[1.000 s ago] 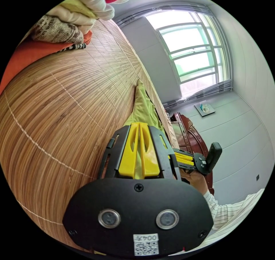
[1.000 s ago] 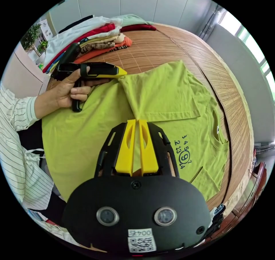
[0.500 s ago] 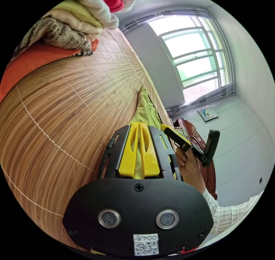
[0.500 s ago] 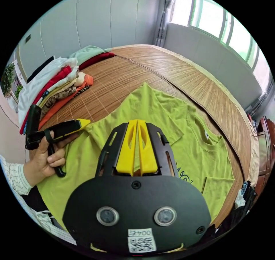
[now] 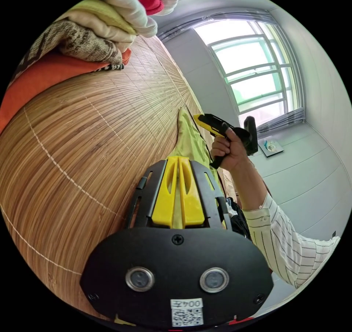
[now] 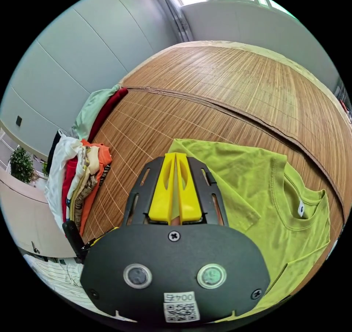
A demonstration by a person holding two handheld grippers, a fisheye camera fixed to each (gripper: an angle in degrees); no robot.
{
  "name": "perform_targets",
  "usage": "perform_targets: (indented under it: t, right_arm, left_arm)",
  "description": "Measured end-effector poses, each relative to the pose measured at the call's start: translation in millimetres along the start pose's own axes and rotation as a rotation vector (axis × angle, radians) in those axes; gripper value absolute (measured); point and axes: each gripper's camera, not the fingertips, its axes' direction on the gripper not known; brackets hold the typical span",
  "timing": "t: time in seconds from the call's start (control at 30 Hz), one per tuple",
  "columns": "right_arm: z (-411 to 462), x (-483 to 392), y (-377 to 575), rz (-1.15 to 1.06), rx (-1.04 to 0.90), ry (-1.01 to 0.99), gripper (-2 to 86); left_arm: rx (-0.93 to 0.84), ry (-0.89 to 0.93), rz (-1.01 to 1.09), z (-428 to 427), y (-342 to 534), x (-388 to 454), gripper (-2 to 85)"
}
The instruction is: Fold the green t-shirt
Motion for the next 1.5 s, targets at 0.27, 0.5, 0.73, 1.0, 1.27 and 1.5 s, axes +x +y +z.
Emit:
perform_targets:
  t: [0.27, 0.5, 0.73, 1.0, 1.27, 1.5]
  right_arm:
    - [-31, -13, 141, -0.024, 0.016, -0.101, -0.7]
    - [-113, -31, 253, 0.033, 0.112, -0.022, -0.7]
    - [-205, -41, 426, 0.078, -0.180, 0.468, -0.8]
    - [-210, -30, 519, 0.222, -0.214, 0.486, -0.8]
    - [-134, -56, 510, 0.122, -0.322, 0.552, -0.5]
    - [-116, -80, 509, 0.109, -0.249, 0.667, -0.6]
  left_arm:
    - [0.020, 0.017, -0.012, -5, 21, -2, 0.2]
    - [0.040, 0.119, 0.070, -9, 42, 6, 0.3]
    - [0.016, -0.021, 0.518, -65, 98, 87, 0.6]
    - [-0.189, -0.426, 0.784, -129, 255, 120, 0.8]
    - [-0.224, -0.553, 0.911, -103, 327, 119, 1.0]
    - [-0.270, -0.468, 0.821, -95, 324, 124, 1.4]
